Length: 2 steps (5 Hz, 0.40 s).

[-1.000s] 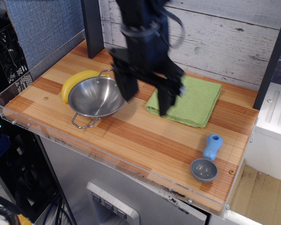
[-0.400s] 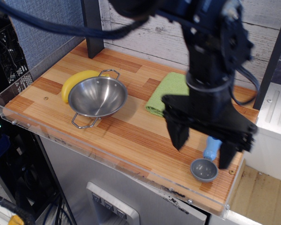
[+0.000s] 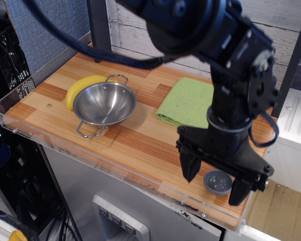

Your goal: Move blue spoon to lower right corner

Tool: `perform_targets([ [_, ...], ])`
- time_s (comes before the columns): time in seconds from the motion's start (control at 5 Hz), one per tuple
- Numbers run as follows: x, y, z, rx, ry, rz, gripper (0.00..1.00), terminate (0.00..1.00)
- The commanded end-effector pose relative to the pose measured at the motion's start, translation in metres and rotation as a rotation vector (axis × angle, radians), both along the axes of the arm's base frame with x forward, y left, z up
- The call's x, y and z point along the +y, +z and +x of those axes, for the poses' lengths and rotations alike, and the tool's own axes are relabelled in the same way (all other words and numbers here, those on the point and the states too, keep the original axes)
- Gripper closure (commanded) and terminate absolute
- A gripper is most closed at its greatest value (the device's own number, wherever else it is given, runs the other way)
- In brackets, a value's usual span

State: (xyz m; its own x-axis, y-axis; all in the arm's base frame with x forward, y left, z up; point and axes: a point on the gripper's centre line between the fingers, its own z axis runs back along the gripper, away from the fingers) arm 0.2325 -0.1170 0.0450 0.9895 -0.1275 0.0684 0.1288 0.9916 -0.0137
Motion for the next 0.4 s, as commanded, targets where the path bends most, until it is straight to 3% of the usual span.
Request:
perform_targets([
  [0.0, 0.0222, -0.0196, 0.0014, 0.016, 0.023, 0.048, 0.00, 0.00],
  [0.2, 0.0218, -0.0246, 0.0032, 0.023, 0.024, 0.057, 0.00, 0.00],
])
